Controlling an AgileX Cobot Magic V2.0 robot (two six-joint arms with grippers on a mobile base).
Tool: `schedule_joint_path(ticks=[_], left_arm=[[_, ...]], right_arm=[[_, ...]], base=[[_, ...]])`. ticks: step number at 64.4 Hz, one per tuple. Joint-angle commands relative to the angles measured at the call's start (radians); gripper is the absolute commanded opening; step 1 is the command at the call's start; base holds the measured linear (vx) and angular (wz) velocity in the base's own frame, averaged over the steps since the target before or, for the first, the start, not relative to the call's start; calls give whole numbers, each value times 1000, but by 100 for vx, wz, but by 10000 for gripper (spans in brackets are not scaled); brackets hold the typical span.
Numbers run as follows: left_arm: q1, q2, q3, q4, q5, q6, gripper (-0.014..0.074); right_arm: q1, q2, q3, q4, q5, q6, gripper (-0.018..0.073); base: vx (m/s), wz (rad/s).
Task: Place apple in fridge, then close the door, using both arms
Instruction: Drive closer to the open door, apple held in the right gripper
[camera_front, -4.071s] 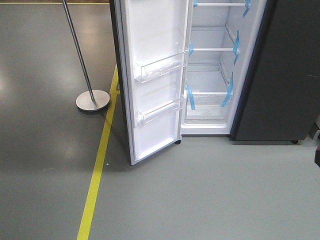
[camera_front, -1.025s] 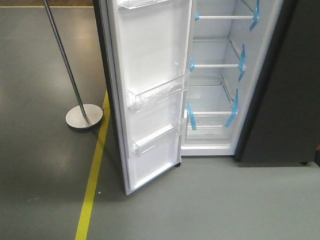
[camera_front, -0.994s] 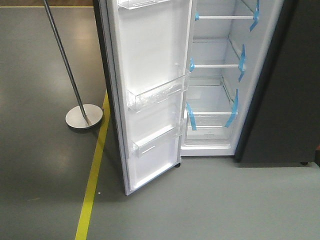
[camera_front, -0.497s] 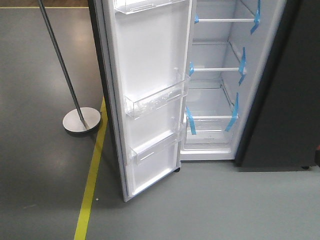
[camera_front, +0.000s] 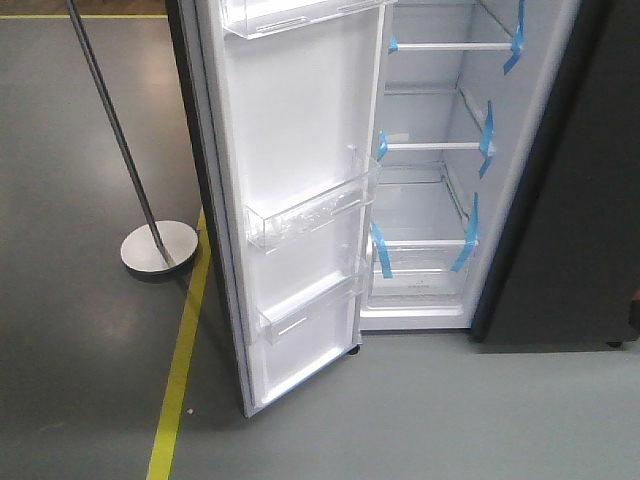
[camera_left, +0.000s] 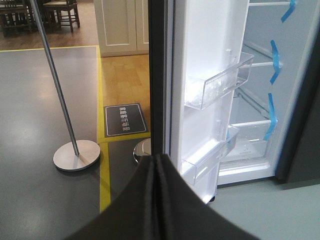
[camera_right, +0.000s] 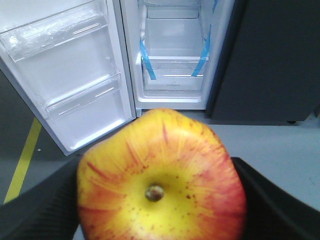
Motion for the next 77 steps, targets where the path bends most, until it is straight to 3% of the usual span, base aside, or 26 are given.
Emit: schedule_joint_path(ticks=[1, 77], left_arm=[[-3, -12, 20, -1, -71, -3, -6], [-3, -12, 20, -1, -71, -3, -6]], right_arm=[[-4, -3, -28, 7, -69, -2, 188], [-4, -3, -28, 7, -69, -2, 188]], base=[[6, 0], [6, -1]])
